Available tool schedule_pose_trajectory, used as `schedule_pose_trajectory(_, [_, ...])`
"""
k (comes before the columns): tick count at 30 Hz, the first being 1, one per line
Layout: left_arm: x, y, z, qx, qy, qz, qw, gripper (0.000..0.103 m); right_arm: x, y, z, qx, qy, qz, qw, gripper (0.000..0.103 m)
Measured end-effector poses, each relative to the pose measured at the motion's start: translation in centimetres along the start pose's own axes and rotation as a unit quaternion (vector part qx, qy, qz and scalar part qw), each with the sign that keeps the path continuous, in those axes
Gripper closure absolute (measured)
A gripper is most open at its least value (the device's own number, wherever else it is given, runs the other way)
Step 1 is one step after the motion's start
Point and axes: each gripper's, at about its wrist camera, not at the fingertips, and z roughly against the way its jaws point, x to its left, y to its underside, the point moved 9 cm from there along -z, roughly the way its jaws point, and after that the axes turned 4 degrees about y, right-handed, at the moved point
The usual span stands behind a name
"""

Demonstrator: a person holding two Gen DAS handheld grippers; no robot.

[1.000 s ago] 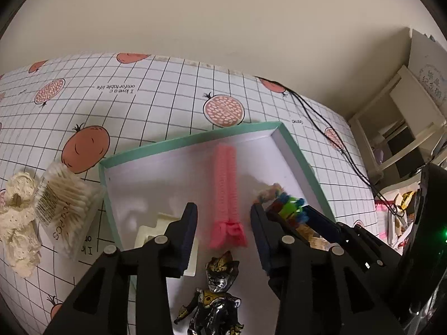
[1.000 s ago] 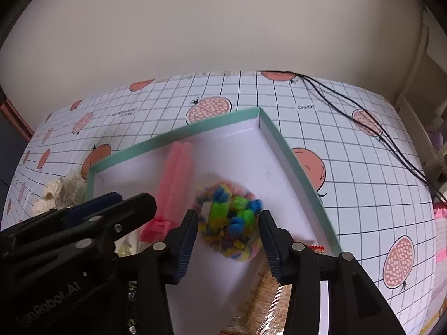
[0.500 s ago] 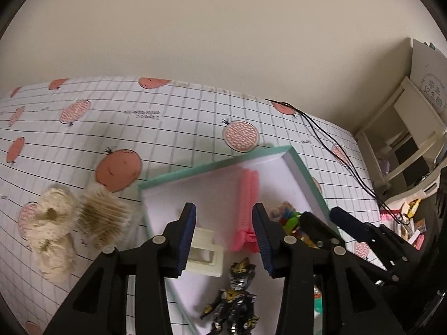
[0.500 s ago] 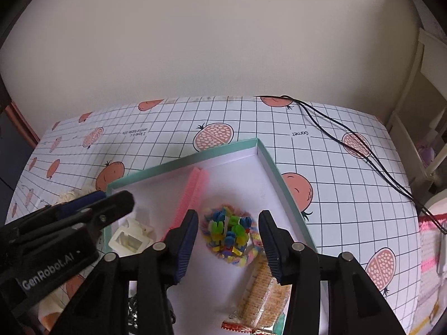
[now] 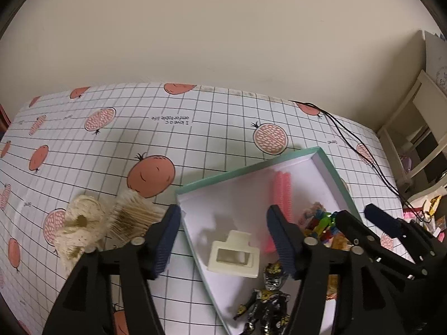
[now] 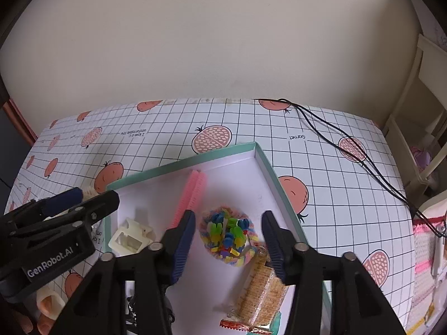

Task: Organize objects
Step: 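Open both tools to drop the pink roller and block toy into the tray, then move both tools back toward the lace cloth and cotton swab bag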

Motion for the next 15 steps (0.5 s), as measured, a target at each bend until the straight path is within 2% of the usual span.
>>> schedule_pose_trajectory(4, [0.5, -0.1, -0.1, 0.003, -0.007, -0.002, 1.0000, 0.031, -0.3, 0.0, 0.0, -0.001, 0.003, -0.008, 1.000, 0.037])
schedule_pose_trajectory(7, [1.2, -0.1, -0.1, 0.001, -0.018, 0.003, 0.9998, 0.020, -0.5, -0.1, 0.1, -0.003, -0.004, -0.014, 1.000, 0.026])
schedule_pose_trajectory(11, [1.8, -0.2, 0.0, 0.000, -0.018, 0.005, 0.9998, 0.018, -0.5, -0.1, 0.0, -0.002, -0.007, -0.017, 1.000, 0.017])
schedule_pose_trajectory(13, [2.1, -0.2, 0.0, -0.001, -0.020, 0.009, 0.9998, 0.009, -0.4, 0.0, -0.1, -0.002, -0.008, -0.015, 1.000, 0.013])
schedule_pose_trajectory(15, [2.3, -0.3, 0.1, -0.005, -0.022, 0.012, 0.9997, 0.006, -0.3, -0.1, 0.0, -0.005, -0.012, -0.014, 1.000, 0.006])
